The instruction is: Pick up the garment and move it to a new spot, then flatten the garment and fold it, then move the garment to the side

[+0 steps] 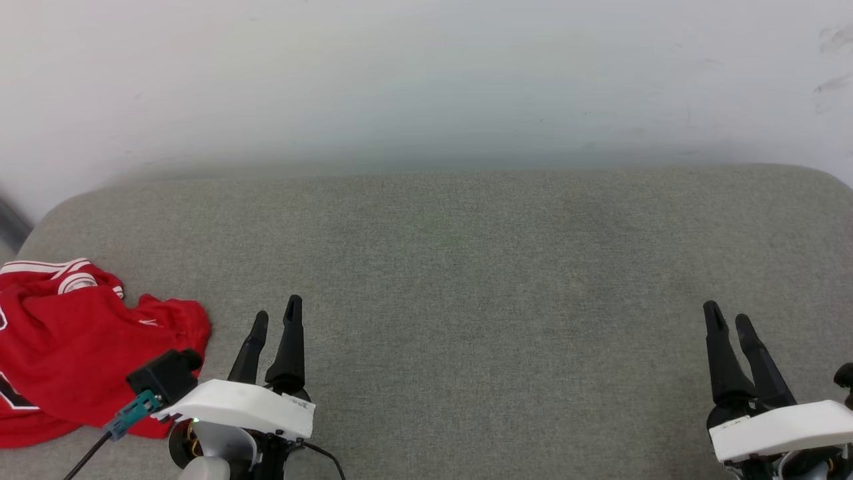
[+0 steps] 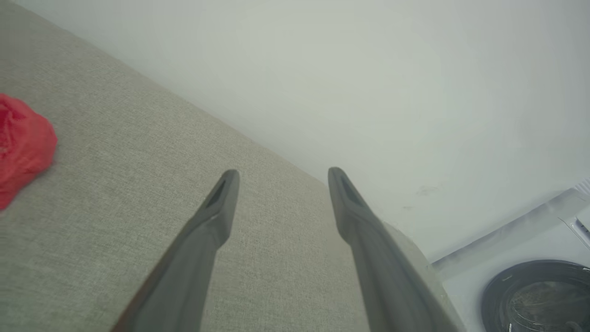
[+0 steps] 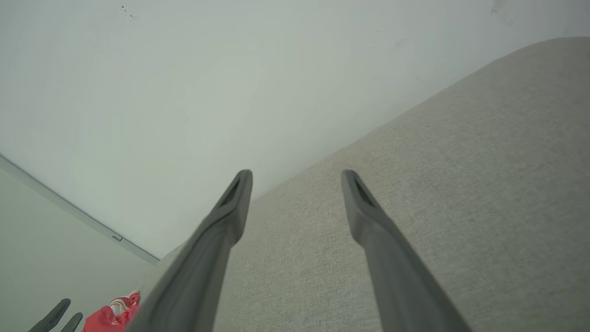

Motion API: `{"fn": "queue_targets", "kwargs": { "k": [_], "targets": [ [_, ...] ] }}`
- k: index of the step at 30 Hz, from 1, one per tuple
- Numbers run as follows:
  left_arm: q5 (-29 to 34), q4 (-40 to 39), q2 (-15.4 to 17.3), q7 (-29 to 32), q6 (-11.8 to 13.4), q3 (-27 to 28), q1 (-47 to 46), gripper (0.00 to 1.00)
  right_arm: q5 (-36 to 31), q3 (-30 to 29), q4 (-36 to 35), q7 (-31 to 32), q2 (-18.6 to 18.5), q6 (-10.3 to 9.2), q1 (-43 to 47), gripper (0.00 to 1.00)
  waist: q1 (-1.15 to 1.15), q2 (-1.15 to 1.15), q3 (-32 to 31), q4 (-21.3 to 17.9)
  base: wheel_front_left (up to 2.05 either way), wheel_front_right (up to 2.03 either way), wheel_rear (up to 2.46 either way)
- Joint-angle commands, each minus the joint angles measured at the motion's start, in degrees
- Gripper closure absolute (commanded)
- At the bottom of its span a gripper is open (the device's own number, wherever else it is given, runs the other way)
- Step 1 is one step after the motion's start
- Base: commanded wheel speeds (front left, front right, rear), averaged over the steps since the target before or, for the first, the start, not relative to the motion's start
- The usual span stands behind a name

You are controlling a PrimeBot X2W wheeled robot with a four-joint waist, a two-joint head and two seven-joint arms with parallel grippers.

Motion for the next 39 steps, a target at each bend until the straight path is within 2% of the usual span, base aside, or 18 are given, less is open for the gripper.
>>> {"fn": "queue_targets", "kwargs": {
  "k": [1,19,39],
  "targets": [
    [3.28,-0.59,0.44,-0.80,0.64,-0.55,-0.80,0.00,-3.29,0.22,-1.51,0.21,-0.30,0.11,0.22,0.00,0.00,0.00,0.01,0.02,0.00,0.00,0.00],
    [17.38,-1.03,2.07,-3.75,4.12,-4.18,-1.85,0.00,-18.17,0.60,-6.34,0.66,-0.09,0.12,1.54,0.00,0.00,0.00,0.38,0.03,0.00,0.00,0.00],
    [27.24,0.44,3.10,-6.43,6.36,-7.13,-2.02,0.00,-29.49,-0.15,-10.24,1.84,0.75,0.13,3.49,0.00,0.00,0.00,0.49,0.06,0.00,0.00,0.00]
  ]
}}
